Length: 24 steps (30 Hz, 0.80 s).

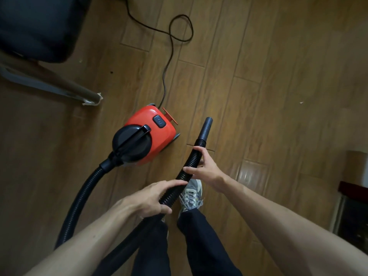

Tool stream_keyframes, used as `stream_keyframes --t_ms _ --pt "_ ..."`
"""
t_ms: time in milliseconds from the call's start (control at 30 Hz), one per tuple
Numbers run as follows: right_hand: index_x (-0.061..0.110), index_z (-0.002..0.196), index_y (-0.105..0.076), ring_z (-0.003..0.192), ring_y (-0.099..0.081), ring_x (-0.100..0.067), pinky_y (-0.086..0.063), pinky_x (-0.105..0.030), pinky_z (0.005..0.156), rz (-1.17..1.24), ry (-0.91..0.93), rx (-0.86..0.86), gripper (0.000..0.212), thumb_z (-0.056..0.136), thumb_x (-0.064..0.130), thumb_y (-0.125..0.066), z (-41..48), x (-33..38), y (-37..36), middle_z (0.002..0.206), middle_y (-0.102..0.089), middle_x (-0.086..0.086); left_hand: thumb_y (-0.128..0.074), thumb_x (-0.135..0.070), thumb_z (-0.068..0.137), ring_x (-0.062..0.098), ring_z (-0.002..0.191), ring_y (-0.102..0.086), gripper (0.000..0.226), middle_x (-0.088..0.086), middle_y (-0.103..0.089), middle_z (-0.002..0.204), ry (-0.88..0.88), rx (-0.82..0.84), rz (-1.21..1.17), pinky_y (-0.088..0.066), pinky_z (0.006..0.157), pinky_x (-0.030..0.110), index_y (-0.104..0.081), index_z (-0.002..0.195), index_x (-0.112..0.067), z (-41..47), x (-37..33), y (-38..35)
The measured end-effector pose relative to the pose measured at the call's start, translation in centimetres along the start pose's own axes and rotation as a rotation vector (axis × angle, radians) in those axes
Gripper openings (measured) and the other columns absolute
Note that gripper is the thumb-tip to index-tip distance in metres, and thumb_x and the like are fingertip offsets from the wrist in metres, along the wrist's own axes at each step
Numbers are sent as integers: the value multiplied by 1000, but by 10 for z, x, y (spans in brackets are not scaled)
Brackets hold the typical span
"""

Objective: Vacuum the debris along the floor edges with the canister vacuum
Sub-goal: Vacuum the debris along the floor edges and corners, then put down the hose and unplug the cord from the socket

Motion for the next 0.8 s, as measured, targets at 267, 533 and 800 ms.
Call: stream_keyframes --t_ms 267,533,800 --pt "27 143 -34 70 -62 -13 -58 -28 61 -307 -32 19 76 83 16 -79 35 2 3 86 -58 -3 -72 -23 87 11 131 -39 86 -10 -43 138 28 12 61 -37 111 38 -19 140 -66 20 18 5" --pt "11 149 -29 122 -48 -35 -46 -43 97 -1208 236 21 83 80 25 -73 108 41 -44 131 -44 -15 -71 -25 86 12 129 -42 84 -9 -46 128 48 8 40 -35 110 30 -20 144 -61 36 55 12" --pt "6 157 7 153 6 -25 -17 -46 123 -1304 152 104 102 87 26 -65 169 55 -94 166 11 -10 -71 -24 82 13 141 -33 87 -12 -34 154 23 21 -55 -36 114 41 -22 136 -70 49 80 18"
Point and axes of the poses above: each hand's wrist, its own z-axis towards the middle knuckle, its own y-axis out of the back of the hand, x = y × z, the point moved 1 cm from there along z, towards the middle knuckle
